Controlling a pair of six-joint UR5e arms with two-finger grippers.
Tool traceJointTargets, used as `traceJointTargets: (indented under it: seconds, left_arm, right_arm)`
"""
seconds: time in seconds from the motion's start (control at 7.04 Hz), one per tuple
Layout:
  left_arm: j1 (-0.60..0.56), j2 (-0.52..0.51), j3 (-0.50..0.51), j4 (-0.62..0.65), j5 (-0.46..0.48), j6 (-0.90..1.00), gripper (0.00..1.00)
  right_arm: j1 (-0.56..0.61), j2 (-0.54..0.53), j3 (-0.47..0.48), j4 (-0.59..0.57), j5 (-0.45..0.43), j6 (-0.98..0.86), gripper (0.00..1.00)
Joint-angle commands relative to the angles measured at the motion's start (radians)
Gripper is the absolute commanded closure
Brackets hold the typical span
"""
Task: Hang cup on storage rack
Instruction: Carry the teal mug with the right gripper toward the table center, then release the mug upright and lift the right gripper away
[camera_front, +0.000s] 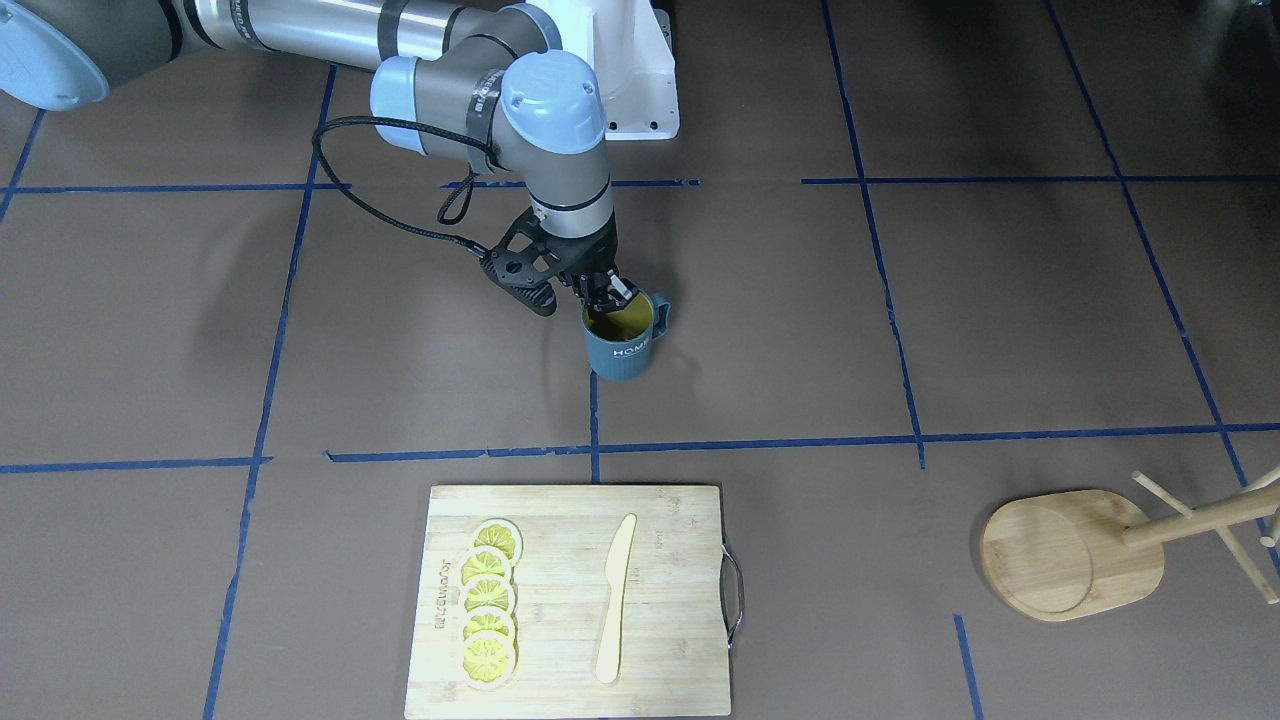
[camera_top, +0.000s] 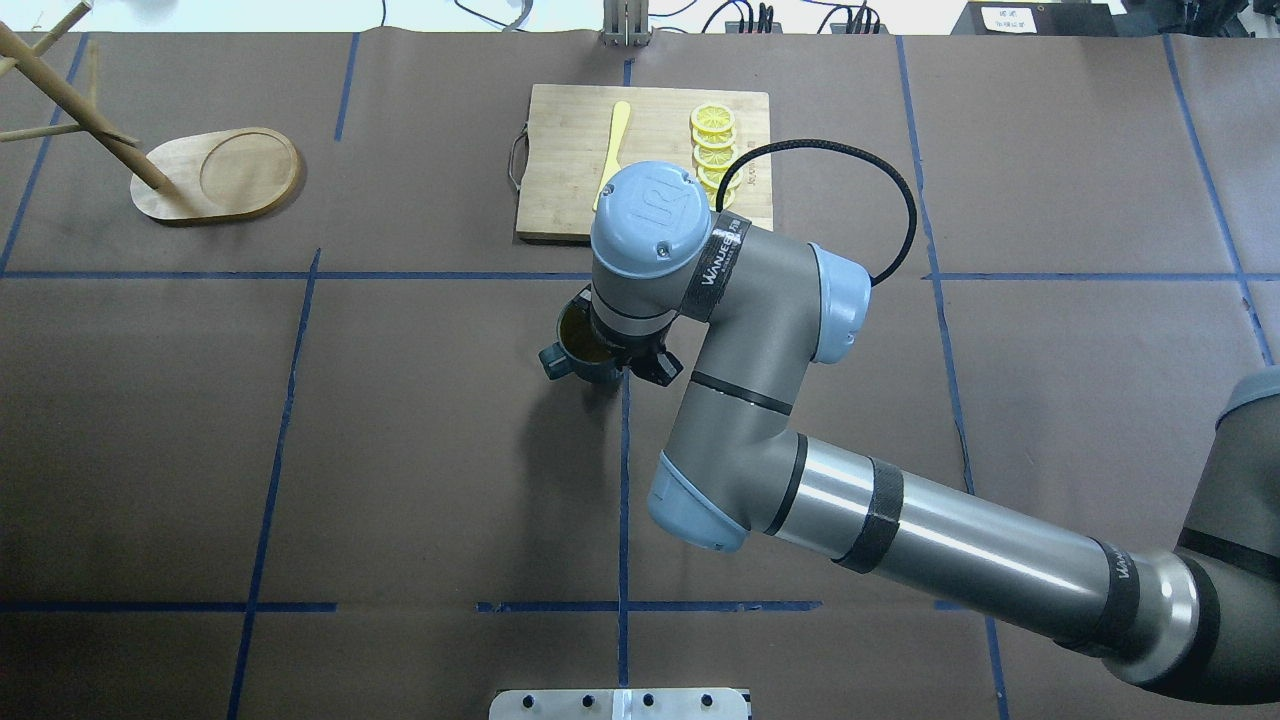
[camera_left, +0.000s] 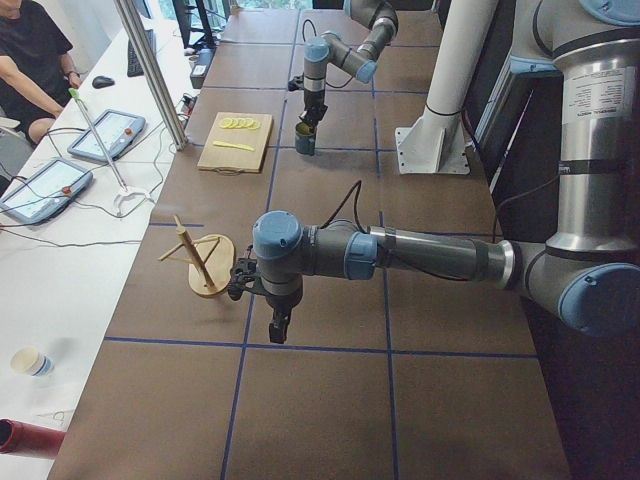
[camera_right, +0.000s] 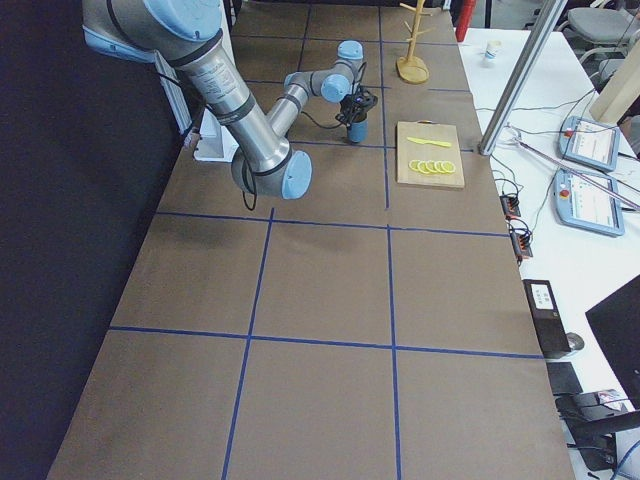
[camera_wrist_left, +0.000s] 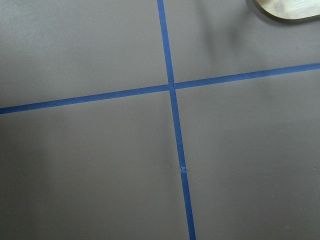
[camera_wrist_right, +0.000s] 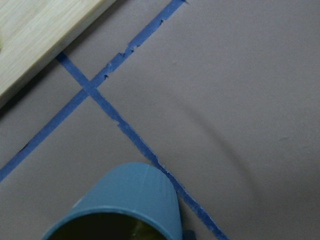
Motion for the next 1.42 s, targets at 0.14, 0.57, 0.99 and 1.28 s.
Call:
traceJointTargets:
  seconds: [0.14, 0.57, 0.99, 1.28]
  left_arm:
    - [0.000, -0.001, -0.003, 0.000, 0.000, 0.000, 0.00]
    - [0.005, -0.005, -0.053, 0.005, 0.000, -0.003, 0.00]
    - [0.120, -0.014, -0.142, -0.029, -0.143, 0.000, 0.00]
    - [0.278, -0.121, -0.149, -0.034, -0.196, -0.008, 0.00]
  right_arm:
    - [-0.007, -0.014, -0.005, 0.004, -0.002, 0.014, 0.00]
    - [0.049, -0.049, 0.086, -0.007, 0.052, 0.004, 0.00]
    - [0.207, -0.285, 0.373, -0.025, 0.161, -0.137, 0.00]
    - [0.363, -0.392, 0.427, -0.025, 0.290, -0.336, 0.00]
